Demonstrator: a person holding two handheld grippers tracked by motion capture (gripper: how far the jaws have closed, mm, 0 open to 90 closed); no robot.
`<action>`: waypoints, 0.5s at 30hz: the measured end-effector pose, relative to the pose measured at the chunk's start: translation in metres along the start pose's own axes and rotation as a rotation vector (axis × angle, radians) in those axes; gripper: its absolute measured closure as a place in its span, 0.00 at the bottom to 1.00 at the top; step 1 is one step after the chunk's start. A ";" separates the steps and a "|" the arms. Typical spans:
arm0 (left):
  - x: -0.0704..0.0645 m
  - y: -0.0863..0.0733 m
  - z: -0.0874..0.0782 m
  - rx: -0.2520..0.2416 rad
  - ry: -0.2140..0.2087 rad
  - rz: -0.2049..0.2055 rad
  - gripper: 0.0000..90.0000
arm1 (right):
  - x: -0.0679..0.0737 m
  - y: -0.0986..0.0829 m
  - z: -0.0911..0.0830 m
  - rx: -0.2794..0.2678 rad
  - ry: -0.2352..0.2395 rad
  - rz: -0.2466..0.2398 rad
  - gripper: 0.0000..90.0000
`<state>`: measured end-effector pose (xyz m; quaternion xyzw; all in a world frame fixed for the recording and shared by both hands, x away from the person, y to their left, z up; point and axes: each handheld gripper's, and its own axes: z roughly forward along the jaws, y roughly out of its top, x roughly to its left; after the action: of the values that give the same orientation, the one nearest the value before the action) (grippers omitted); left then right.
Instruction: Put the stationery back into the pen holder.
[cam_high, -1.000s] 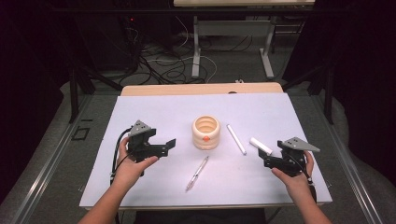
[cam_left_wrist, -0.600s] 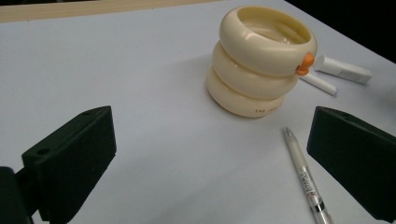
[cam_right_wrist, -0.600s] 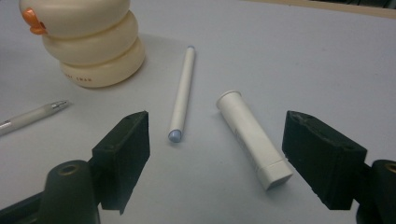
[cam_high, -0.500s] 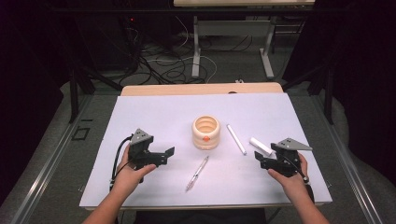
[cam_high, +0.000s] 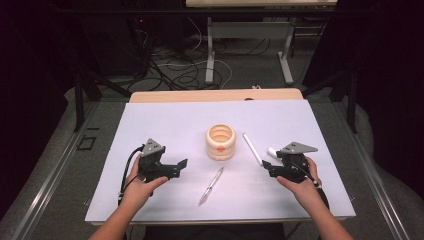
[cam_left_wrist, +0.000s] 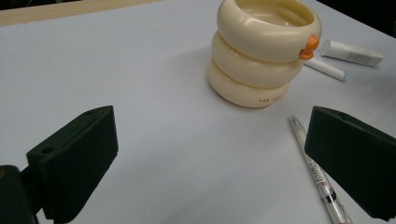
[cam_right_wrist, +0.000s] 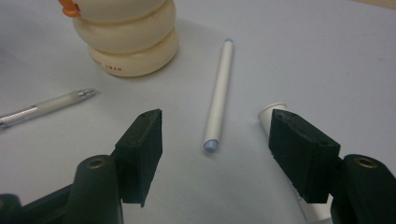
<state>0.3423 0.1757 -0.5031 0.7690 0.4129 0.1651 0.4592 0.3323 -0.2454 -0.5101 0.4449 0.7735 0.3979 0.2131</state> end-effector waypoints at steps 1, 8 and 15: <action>0.000 0.000 -0.001 0.000 0.002 -0.005 0.04 | -0.001 0.006 0.004 0.025 0.007 0.017 0.38; 0.002 0.002 -0.004 -0.022 0.015 -0.013 0.05 | -0.005 0.024 0.014 0.096 0.032 0.048 0.39; 0.004 0.002 -0.004 -0.020 0.017 -0.013 0.06 | -0.009 0.041 0.028 0.189 0.026 0.048 0.44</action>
<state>0.3429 0.1803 -0.5002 0.7604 0.4201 0.1727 0.4643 0.3771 -0.2298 -0.4943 0.4761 0.7994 0.3339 0.1506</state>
